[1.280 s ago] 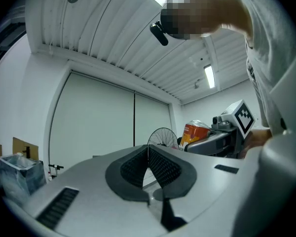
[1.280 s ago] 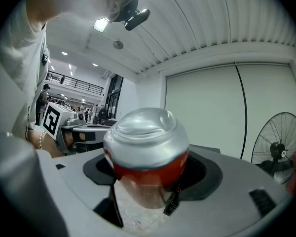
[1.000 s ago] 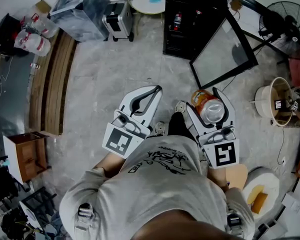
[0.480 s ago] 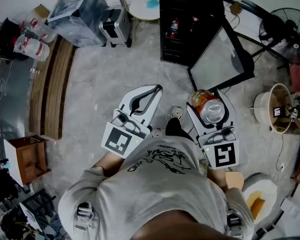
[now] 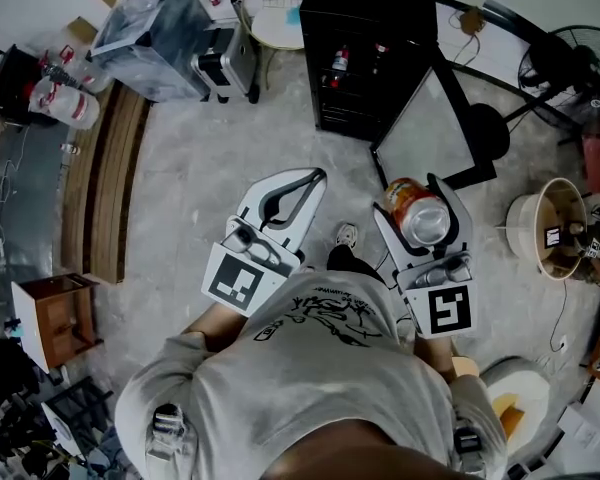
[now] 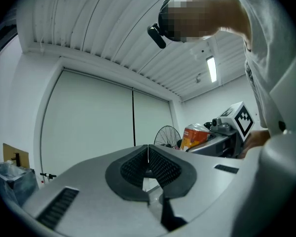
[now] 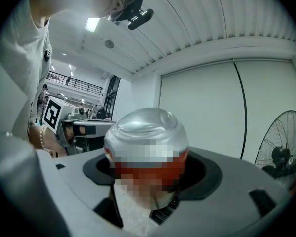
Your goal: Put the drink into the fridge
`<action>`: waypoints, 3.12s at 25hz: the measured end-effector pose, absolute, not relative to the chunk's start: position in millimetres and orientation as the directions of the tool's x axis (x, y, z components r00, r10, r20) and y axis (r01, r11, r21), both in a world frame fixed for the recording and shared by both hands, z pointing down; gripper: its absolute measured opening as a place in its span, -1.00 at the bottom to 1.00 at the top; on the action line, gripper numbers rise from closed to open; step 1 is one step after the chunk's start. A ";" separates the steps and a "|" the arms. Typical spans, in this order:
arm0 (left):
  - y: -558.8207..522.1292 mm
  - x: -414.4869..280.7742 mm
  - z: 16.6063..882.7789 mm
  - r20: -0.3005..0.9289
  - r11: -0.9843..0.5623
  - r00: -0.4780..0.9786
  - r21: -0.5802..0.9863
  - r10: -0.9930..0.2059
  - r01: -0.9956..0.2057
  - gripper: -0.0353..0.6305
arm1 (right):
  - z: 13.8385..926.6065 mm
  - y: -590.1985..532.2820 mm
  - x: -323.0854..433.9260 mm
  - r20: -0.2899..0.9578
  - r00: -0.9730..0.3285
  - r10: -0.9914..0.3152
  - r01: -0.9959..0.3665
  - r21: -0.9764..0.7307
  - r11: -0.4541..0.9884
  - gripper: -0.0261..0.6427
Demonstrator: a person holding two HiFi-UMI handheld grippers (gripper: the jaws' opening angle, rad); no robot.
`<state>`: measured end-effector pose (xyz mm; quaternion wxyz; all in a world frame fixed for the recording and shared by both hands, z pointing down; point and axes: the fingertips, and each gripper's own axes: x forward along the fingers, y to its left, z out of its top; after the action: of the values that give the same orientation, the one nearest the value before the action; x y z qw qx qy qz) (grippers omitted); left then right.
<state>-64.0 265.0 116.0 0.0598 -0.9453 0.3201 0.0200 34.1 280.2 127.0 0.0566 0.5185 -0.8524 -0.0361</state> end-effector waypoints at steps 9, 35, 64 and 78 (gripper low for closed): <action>226.3 -14.9 112.5 -0.070 -0.784 0.791 -0.105 -0.608 -0.612 -0.83 | 127.7 240.0 85.1 0.057 -0.458 -0.887 -0.879 0.117 0.462 0.10; 121.6 -4.5 123.5 -0.058 -0.754 0.758 -0.074 -0.650 -0.652 -0.83 | 135.6 135.4 93.3 0.084 -0.502 -0.861 -0.855 0.098 0.509 0.10; -58.8 -72.8 121.5 -0.076 -0.781 0.784 -0.074 -0.616 -0.620 -0.83 | 129.8 -43.0 28.4 0.100 -0.454 -0.885 -0.877 0.129 0.464 0.10; -61.0 -39.9 123.1 -0.069 -0.788 0.789 -0.055 -0.610 -0.614 -0.83 | 129.2 -45.5 58.9 0.112 -0.453 -0.884 -0.876 0.129 0.465 0.10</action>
<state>-39.9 -61.0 123.1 0.0373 -0.9451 0.3237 0.0238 58.9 -45.5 129.2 0.0814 0.5164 -0.8520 -0.0261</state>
